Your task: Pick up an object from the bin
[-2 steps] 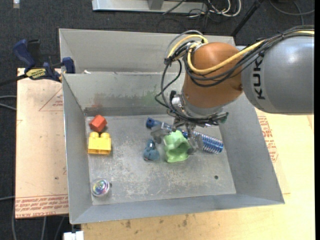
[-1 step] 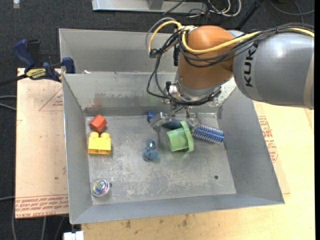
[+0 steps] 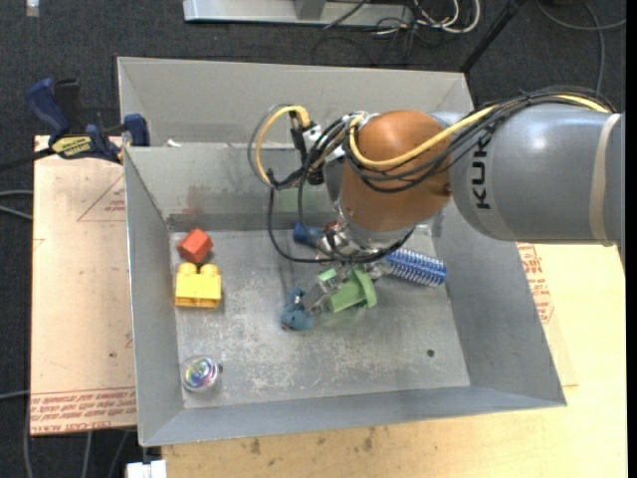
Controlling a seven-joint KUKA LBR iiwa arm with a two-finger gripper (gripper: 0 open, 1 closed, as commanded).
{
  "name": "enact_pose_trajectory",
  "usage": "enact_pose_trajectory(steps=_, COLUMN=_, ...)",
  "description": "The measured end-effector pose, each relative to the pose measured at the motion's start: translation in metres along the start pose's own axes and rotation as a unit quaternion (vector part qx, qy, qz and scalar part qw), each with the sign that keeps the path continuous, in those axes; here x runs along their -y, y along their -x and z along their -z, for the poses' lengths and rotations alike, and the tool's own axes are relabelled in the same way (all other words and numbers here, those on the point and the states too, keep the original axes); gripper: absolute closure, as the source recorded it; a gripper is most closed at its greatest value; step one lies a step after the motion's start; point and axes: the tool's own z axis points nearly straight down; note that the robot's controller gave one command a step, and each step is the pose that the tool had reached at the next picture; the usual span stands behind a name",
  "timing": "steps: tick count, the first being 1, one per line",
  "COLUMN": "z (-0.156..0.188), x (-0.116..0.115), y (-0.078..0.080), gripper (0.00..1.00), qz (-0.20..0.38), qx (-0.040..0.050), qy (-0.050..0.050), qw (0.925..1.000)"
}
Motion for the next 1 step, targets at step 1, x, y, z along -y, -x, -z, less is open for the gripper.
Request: enact_pose_trajectory(steps=1, z=0.0021, x=0.0014, y=-0.0006, gripper=1.00, qz=-0.001, qx=0.0001, qy=-0.002, qw=1.0000)
